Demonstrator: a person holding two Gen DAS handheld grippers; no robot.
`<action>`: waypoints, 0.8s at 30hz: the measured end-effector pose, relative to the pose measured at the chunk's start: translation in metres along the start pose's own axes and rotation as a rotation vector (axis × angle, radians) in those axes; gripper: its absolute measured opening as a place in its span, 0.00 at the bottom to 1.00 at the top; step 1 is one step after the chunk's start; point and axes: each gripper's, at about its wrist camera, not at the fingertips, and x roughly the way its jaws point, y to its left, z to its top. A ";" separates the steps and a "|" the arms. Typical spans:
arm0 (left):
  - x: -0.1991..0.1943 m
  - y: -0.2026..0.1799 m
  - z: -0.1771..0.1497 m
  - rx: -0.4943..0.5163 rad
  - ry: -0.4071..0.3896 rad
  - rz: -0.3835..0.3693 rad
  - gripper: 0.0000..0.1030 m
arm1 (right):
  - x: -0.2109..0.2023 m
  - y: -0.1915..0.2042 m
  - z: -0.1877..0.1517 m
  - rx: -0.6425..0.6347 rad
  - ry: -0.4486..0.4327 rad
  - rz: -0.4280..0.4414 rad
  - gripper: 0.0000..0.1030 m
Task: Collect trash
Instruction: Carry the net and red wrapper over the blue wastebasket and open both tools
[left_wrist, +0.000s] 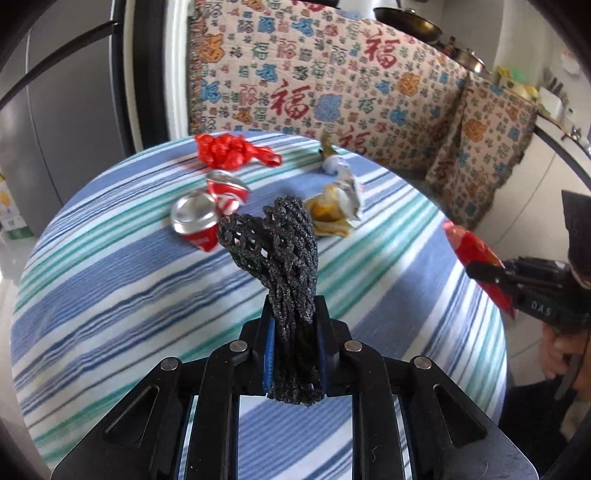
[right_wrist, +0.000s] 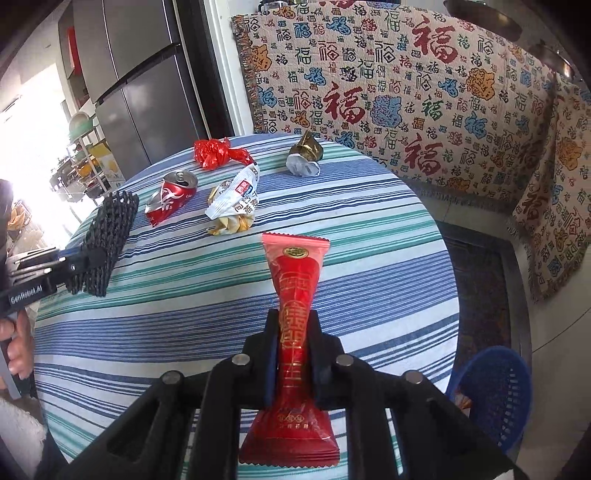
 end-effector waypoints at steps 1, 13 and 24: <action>-0.001 -0.010 -0.002 0.010 -0.001 -0.005 0.16 | 0.000 0.000 0.000 0.000 0.000 0.000 0.13; -0.007 -0.083 0.005 0.074 -0.030 -0.031 0.16 | -0.040 -0.025 -0.006 0.018 -0.051 -0.016 0.13; 0.001 -0.137 0.021 0.159 -0.033 -0.070 0.16 | -0.063 -0.068 -0.019 0.077 -0.067 -0.050 0.13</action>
